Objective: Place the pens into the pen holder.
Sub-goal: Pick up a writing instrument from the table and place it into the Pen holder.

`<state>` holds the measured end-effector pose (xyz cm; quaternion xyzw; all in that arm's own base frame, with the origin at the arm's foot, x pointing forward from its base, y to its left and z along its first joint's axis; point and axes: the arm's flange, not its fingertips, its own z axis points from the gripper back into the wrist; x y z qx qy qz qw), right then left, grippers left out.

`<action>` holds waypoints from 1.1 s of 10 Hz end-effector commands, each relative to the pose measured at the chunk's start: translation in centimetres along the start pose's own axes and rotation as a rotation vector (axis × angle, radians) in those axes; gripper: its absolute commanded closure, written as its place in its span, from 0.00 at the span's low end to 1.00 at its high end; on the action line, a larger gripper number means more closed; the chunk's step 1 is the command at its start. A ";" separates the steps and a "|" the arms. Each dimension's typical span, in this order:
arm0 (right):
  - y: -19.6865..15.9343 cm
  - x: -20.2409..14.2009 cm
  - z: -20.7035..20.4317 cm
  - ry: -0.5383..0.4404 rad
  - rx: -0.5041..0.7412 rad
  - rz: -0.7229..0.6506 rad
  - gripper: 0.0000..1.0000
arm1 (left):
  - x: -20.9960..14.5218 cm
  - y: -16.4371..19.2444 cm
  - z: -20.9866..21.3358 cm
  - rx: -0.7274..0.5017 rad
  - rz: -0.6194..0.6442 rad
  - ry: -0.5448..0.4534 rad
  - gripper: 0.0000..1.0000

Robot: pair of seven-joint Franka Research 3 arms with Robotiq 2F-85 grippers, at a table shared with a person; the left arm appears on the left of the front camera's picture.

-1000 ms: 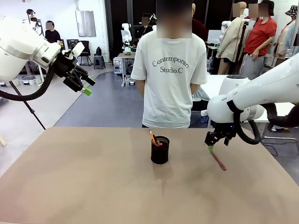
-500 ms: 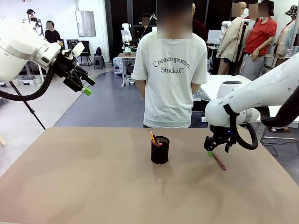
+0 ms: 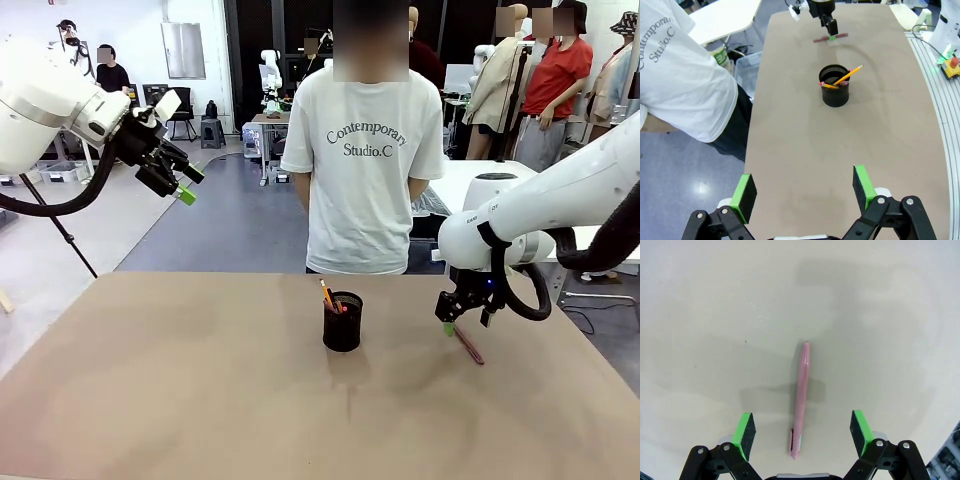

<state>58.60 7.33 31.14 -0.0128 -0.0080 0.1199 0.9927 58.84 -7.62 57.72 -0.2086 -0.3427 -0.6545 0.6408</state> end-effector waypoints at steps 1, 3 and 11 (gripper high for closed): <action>0.0 0.0 0.1 -0.003 0.000 0.000 0.00 | 0.0 0.0 0.2 0.006 -0.007 0.001 0.00; 0.0 1.1 -0.4 -0.032 0.001 -0.027 0.00 | 0.0 0.0 0.2 0.006 -0.007 0.001 0.00; -0.2 2.7 -1.6 -0.026 0.016 -0.005 0.86 | 0.0 0.0 0.2 0.006 -0.007 0.001 0.00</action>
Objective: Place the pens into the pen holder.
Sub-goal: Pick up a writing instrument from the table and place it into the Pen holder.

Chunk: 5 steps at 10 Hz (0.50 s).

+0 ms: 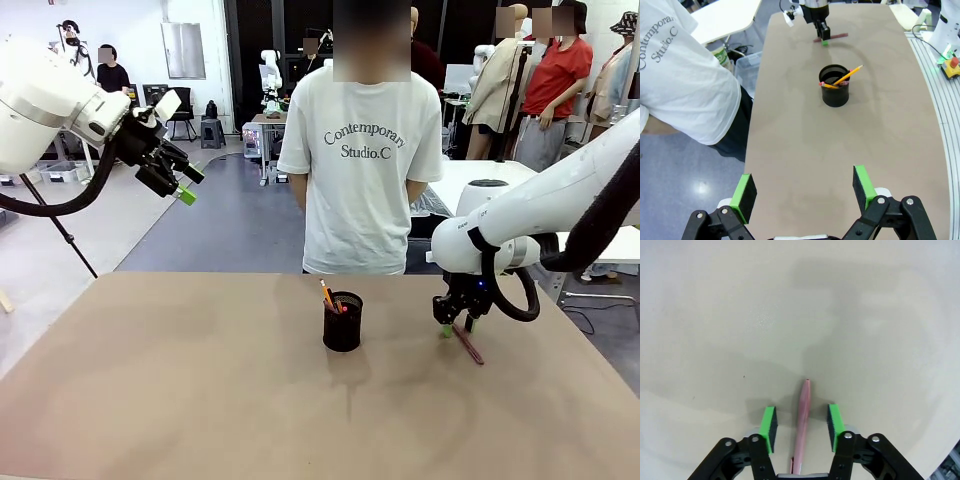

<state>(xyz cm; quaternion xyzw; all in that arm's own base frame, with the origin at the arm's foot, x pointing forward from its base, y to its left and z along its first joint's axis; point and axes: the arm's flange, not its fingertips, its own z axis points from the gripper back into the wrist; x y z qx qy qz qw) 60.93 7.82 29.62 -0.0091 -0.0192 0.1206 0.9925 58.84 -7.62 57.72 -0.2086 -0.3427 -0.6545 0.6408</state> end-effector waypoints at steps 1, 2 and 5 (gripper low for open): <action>-0.2 0.4 0.0 0.004 0.008 -0.004 1.00 | 0.0 0.0 0.2 0.006 -0.007 0.001 0.00; -0.2 0.4 -0.2 0.008 0.009 -0.003 1.00 | 0.0 0.0 0.2 0.006 -0.007 0.001 0.00; -0.2 0.4 -0.3 0.012 0.005 0.009 1.00 | 0.0 0.0 0.2 0.006 -0.007 0.001 0.00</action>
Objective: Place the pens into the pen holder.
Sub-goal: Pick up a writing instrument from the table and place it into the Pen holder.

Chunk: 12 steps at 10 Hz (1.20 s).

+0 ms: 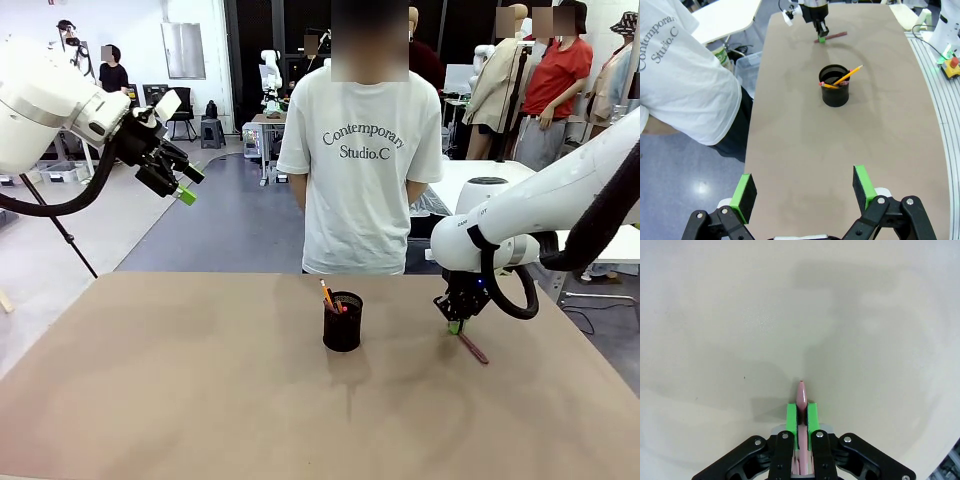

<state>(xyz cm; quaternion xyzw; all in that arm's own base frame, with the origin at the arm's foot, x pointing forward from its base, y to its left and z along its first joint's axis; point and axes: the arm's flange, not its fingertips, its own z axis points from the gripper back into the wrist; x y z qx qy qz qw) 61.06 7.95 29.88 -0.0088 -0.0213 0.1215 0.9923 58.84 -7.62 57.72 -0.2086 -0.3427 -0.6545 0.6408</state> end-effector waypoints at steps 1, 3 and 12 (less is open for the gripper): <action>-0.4 0.1 -0.3 0.009 0.012 0.019 1.00 | 0.0 0.0 0.2 0.006 -0.007 0.001 0.00; -1.0 -0.3 1.3 -0.049 0.143 0.091 1.00 | 0.0 0.0 0.2 0.006 -0.007 0.001 0.00; -1.5 -3.7 14.9 -0.774 0.727 0.665 1.00 | 0.0 0.0 0.2 0.006 -0.007 0.001 0.00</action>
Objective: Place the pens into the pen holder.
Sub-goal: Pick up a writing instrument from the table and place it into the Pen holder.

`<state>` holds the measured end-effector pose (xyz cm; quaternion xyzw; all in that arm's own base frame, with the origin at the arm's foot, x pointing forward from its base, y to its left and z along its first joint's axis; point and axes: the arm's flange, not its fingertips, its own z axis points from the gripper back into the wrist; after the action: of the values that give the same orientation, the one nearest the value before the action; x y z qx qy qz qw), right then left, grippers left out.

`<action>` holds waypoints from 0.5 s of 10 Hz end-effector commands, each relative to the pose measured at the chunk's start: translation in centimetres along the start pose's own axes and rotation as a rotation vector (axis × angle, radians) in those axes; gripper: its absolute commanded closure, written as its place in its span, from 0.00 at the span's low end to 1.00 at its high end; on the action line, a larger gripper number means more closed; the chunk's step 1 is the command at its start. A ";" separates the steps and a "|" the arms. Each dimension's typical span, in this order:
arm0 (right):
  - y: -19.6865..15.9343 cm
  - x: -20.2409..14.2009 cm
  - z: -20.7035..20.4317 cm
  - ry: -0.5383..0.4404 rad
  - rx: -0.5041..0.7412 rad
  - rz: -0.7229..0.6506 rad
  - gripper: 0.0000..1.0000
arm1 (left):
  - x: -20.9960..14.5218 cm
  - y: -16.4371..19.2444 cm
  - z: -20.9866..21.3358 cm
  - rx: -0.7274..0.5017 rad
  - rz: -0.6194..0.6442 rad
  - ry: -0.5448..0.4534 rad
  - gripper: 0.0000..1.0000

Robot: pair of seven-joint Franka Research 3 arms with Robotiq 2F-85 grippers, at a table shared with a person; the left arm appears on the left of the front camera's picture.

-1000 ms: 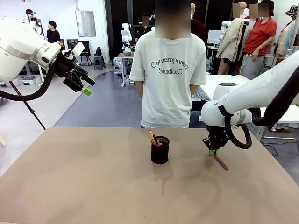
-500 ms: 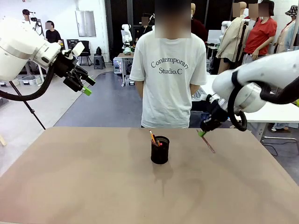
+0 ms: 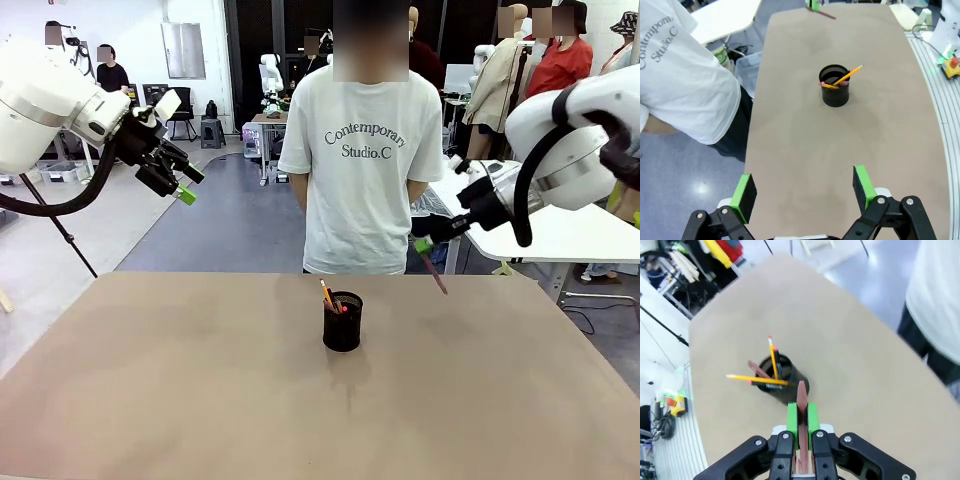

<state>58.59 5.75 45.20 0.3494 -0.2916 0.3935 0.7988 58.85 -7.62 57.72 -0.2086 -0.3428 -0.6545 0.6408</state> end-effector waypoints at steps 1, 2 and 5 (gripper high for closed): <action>1.7 -0.7 0.1 -0.151 0.057 0.135 1.00 | 0.0 -0.1 0.2 0.005 -0.007 0.001 0.00; 2.4 -0.3 -0.5 -0.274 0.024 0.178 1.00 | 0.0 -0.1 0.2 0.005 -0.007 0.001 0.00; 2.7 1.1 0.5 -0.516 0.010 0.207 1.00 | 0.0 -0.1 0.2 0.005 -0.007 0.001 0.00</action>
<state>57.67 7.46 47.91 0.3969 -0.4858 0.3837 0.6777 58.85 -7.62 57.73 -0.2085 -0.3428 -0.6545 0.6408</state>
